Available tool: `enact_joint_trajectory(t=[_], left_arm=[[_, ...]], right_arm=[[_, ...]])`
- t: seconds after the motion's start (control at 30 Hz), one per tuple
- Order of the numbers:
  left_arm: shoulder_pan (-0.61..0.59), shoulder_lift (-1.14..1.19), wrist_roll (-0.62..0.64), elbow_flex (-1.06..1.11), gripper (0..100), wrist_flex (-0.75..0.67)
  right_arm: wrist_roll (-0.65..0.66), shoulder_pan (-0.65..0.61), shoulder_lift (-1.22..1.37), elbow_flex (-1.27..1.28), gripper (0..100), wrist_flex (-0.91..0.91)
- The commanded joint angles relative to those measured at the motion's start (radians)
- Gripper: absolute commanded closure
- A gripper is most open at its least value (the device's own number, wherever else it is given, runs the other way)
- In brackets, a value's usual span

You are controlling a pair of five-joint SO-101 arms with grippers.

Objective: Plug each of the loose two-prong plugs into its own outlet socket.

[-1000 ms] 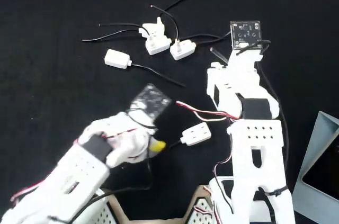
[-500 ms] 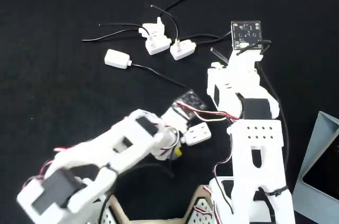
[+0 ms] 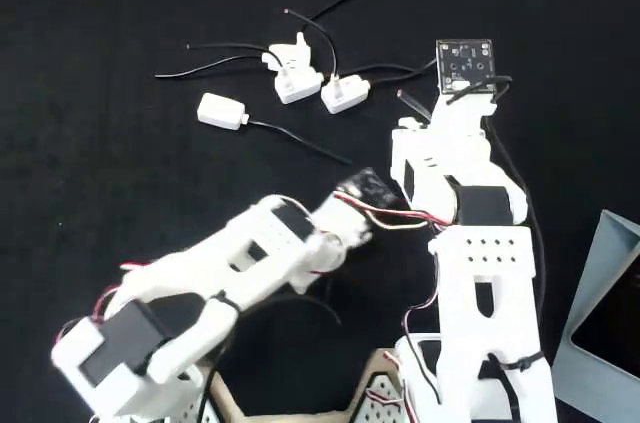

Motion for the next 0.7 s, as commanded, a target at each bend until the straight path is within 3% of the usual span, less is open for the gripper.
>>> enact_joint_trajectory(t=[0.0, 0.37, 0.67], left_arm=[[-0.133, -0.172, -0.057, 0.012, 97, 0.08], [-0.512, -0.456, -0.287, 0.237, 97, 0.057], [-0.567, -0.456, -0.301, 0.315, 94, -0.031]], right_arm=[[-0.008, 0.015, -0.025, -0.053, 98.6, -0.015], [-0.003, 0.003, -0.024, -0.042, 98.6, -0.015], [-0.002, -0.072, -0.019, -0.015, 98.6, -0.014]])
